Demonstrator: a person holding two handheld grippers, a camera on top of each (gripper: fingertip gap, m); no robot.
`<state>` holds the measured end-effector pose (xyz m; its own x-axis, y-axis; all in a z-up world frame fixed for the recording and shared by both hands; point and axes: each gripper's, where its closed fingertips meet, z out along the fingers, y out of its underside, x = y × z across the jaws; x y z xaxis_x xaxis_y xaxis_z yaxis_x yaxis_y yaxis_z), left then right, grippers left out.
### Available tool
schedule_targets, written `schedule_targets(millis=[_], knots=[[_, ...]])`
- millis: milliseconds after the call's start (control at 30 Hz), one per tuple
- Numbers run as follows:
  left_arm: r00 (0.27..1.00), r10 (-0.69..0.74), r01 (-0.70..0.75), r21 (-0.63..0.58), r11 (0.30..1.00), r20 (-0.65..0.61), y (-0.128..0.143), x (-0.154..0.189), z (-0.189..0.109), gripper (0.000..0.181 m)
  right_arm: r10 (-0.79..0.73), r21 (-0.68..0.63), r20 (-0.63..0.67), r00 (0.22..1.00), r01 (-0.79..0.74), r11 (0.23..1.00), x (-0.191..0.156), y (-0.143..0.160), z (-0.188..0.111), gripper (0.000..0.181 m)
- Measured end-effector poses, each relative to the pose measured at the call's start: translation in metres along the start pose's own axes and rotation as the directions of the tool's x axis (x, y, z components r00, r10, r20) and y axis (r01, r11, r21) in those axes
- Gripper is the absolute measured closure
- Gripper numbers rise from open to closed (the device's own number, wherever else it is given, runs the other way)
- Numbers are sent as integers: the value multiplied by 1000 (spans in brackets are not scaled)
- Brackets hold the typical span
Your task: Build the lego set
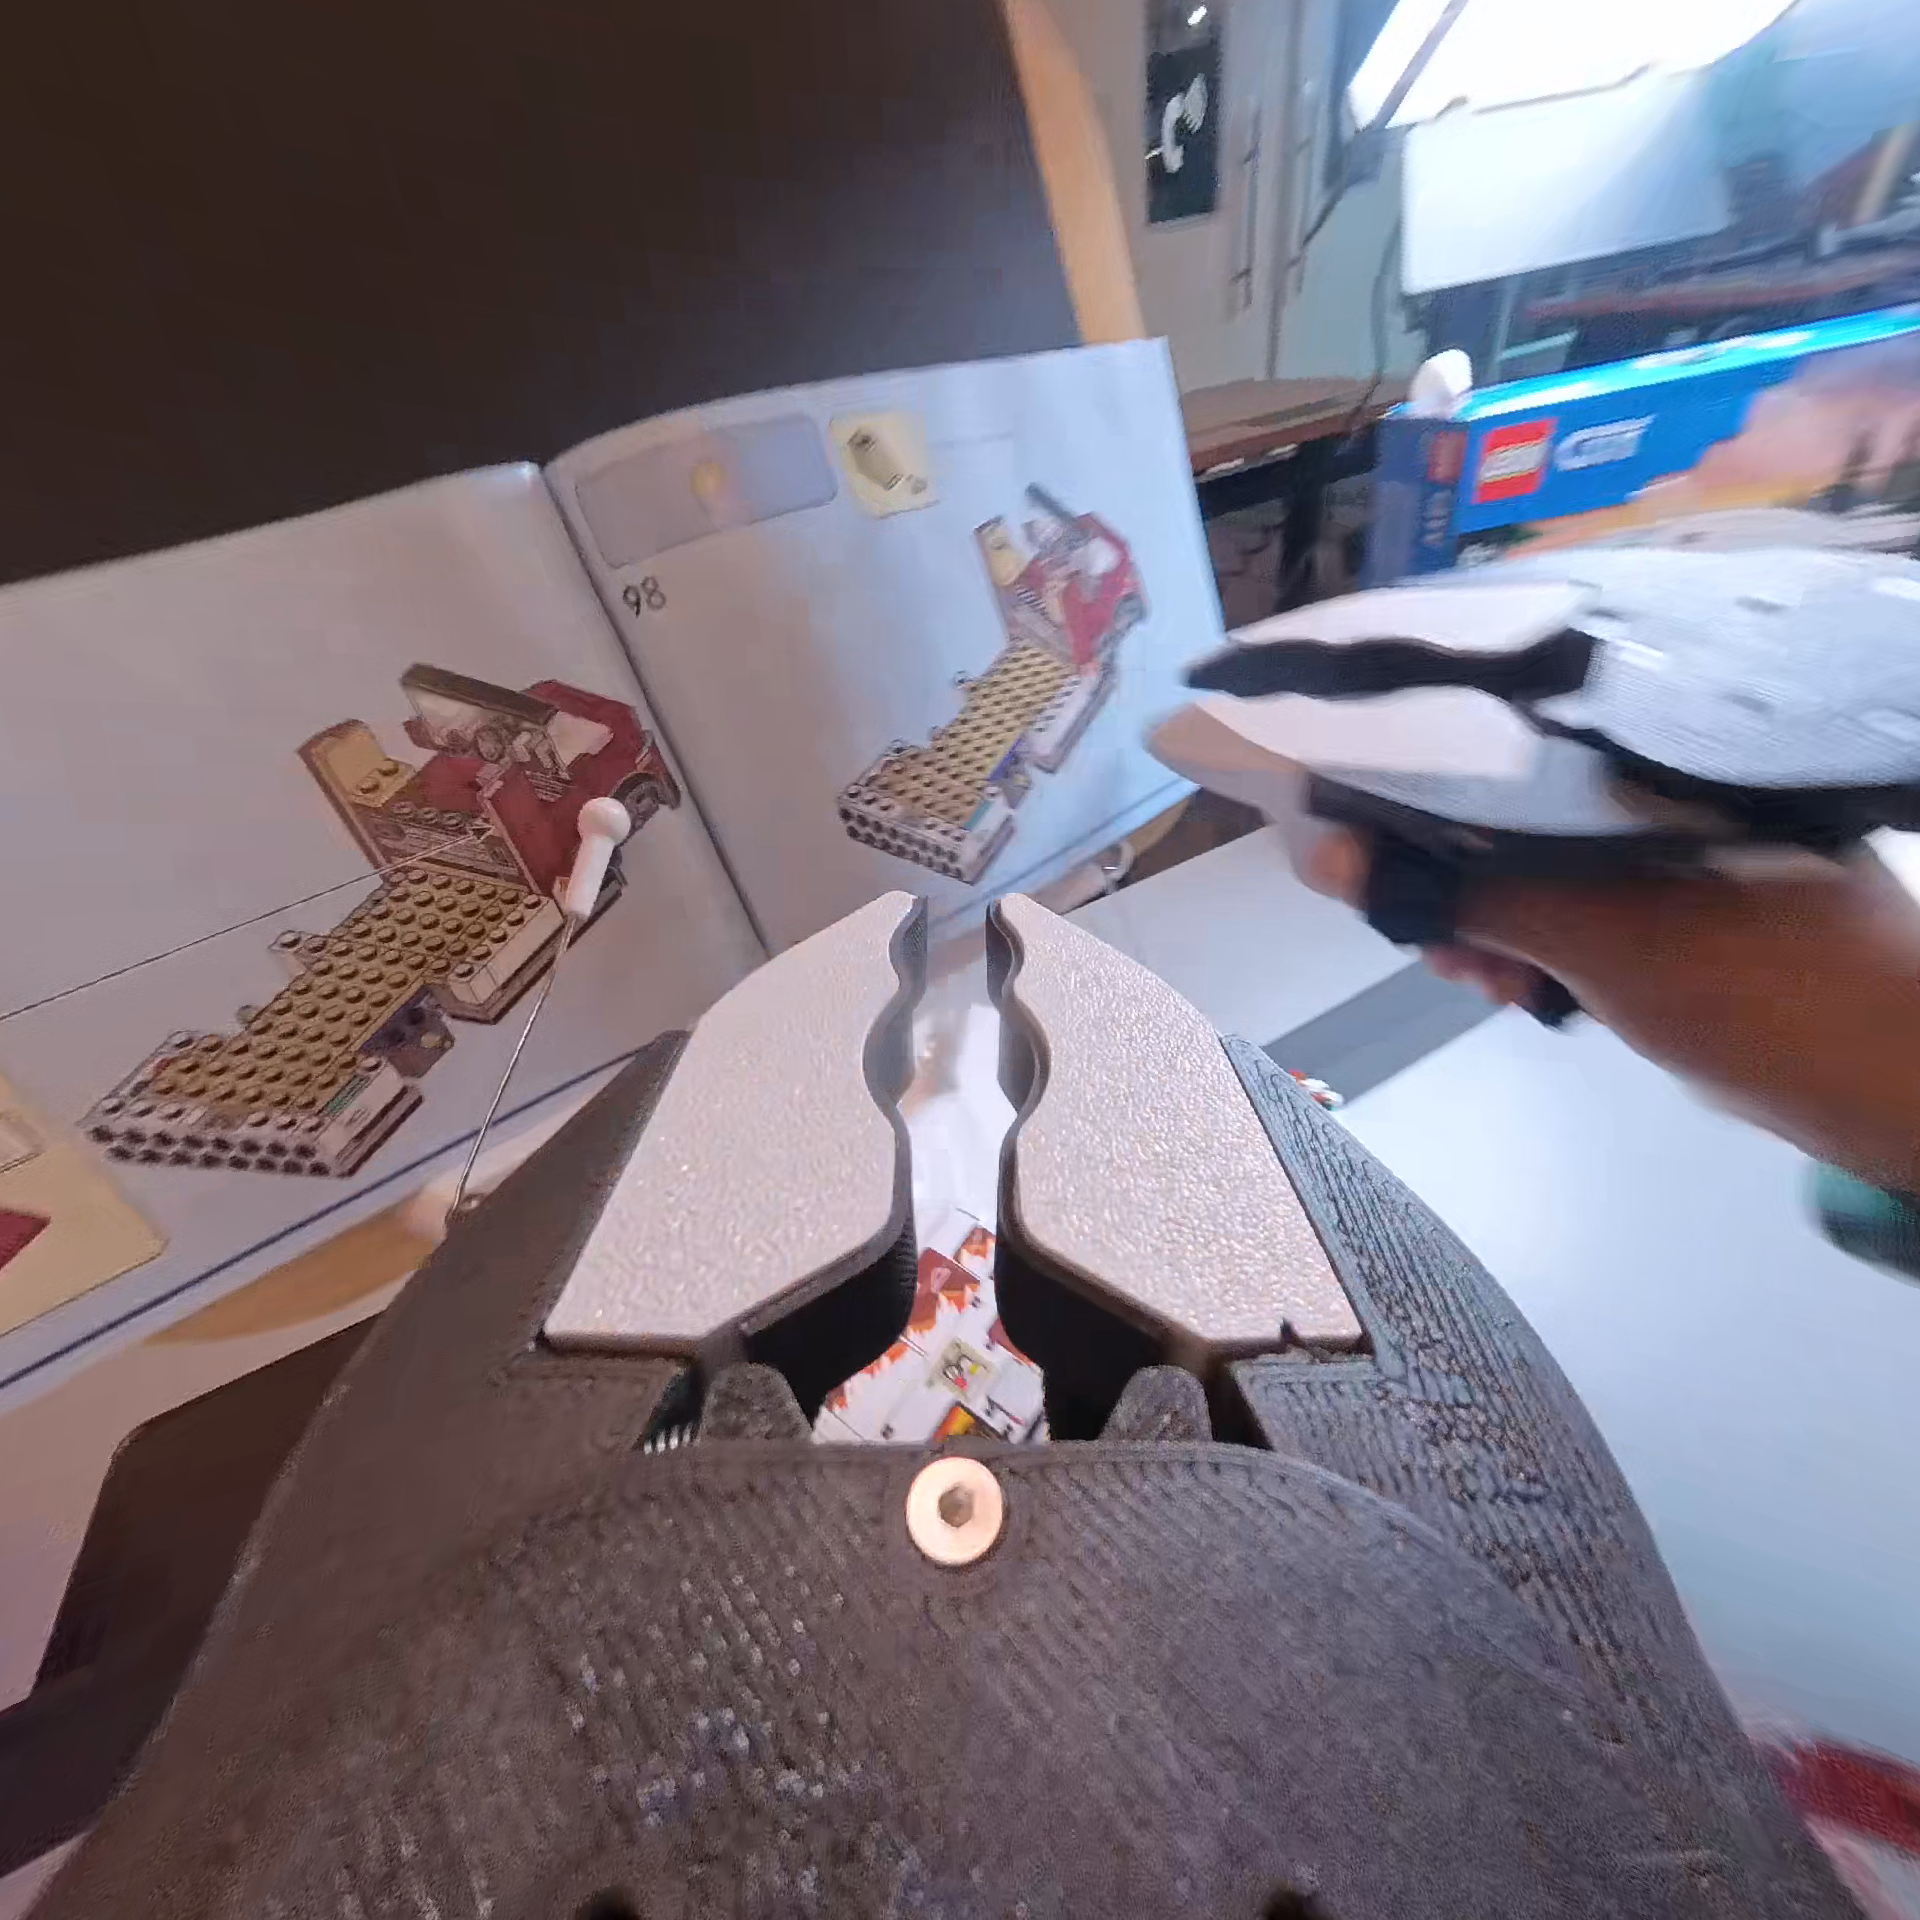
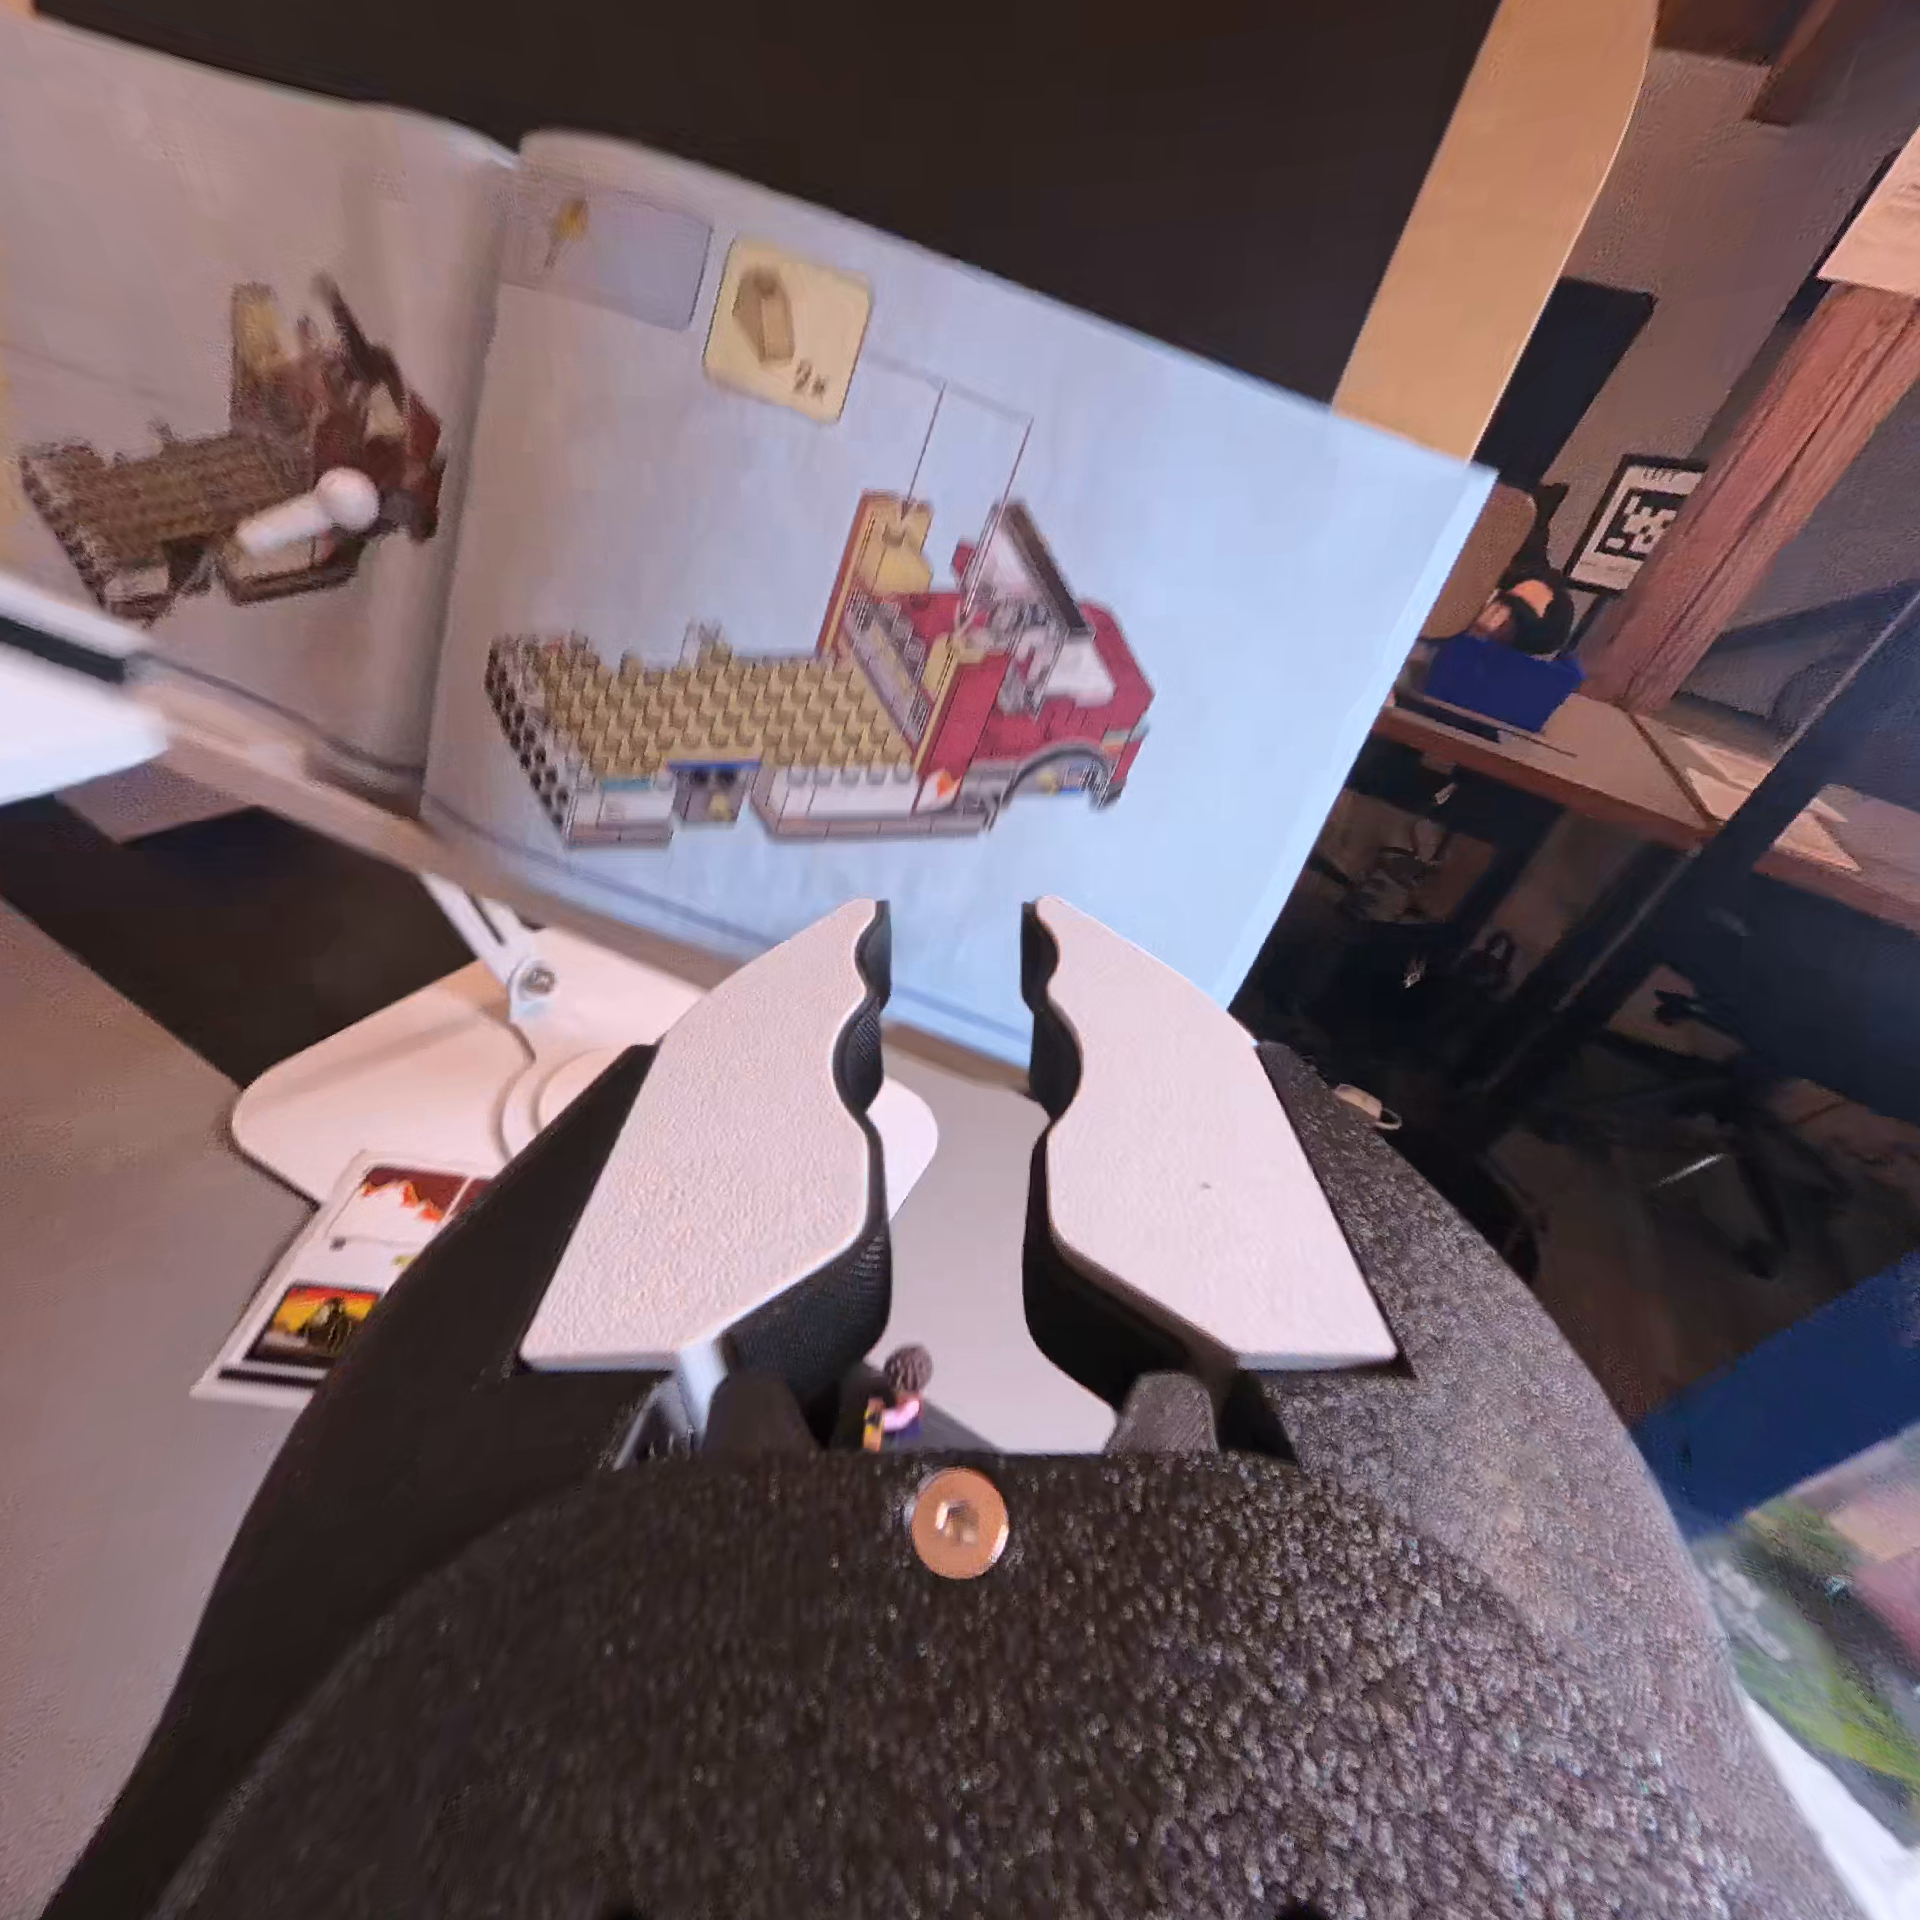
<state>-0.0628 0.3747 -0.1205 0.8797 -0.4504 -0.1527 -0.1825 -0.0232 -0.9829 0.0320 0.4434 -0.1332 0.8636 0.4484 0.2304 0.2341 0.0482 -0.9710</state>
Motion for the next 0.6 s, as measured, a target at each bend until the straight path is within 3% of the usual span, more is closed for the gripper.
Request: schedule_targets(millis=[100,233,333,467,600], knots=[[999,-9,11,-37,999,51,16,-19,35,170,-67,-22,20,998,67,998,-17,39,-9,152],[997,23,-19,-60,998,73,26,-25,54,175,-194,-96,37,980,197,976,-31,76,10,154],[997,25,-19,-70,997,78,26,-26,59,178,-313,-141,29,949,314,939,-28,78,19,180],[994,57,-50,-77,996,88,26,-28,63,181,-516,-183,-87,852,495,849,-5,69,8,178],[990,69,-58,-91,994,125,26,-28,66,181,-726,-266,-180,663,678,685,4,57,3,179]])
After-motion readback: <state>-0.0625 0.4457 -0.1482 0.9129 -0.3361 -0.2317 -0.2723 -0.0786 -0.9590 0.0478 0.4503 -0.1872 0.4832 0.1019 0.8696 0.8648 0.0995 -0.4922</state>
